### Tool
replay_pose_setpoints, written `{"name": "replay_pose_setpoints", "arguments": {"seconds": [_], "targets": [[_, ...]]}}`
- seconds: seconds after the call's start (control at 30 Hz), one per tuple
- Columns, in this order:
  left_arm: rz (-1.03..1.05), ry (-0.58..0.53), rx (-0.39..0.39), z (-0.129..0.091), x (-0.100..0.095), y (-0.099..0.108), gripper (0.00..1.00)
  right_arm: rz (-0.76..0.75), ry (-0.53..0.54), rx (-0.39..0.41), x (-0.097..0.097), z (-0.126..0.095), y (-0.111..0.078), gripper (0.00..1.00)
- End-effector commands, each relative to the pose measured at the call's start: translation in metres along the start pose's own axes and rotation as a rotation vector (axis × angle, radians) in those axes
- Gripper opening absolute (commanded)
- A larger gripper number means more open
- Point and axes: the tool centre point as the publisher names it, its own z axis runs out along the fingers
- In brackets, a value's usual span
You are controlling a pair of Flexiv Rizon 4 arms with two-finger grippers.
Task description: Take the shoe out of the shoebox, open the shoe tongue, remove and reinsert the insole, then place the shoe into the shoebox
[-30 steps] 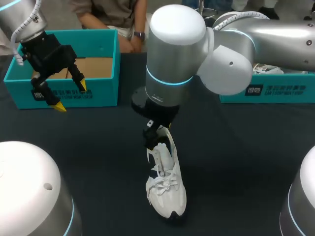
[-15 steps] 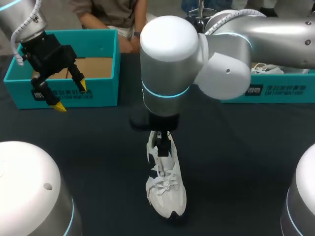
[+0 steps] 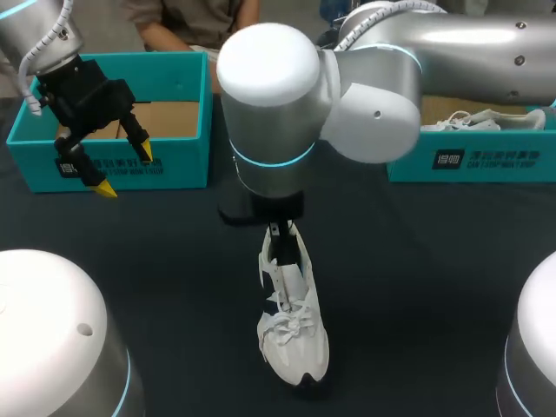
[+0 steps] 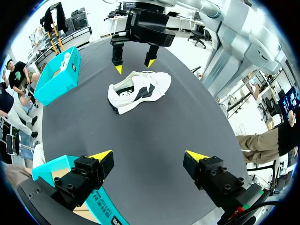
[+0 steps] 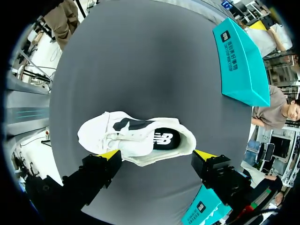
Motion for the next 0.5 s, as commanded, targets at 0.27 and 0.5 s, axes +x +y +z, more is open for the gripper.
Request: {"name": "replay_pose_setpoints", "arguments": {"seconds": [0.27,0.5], "targets": [[0.0,0.001,-0.002,0.0,0.0,0.0,1.0,0.021,0.04,-0.007,-0.041,0.03,-0.011,1.0],[0.0,0.001,-0.002,0.0,0.0,0.0,1.0,0.041,0.068,-0.009,-0.053,0.049,-0.013,1.0]]}}
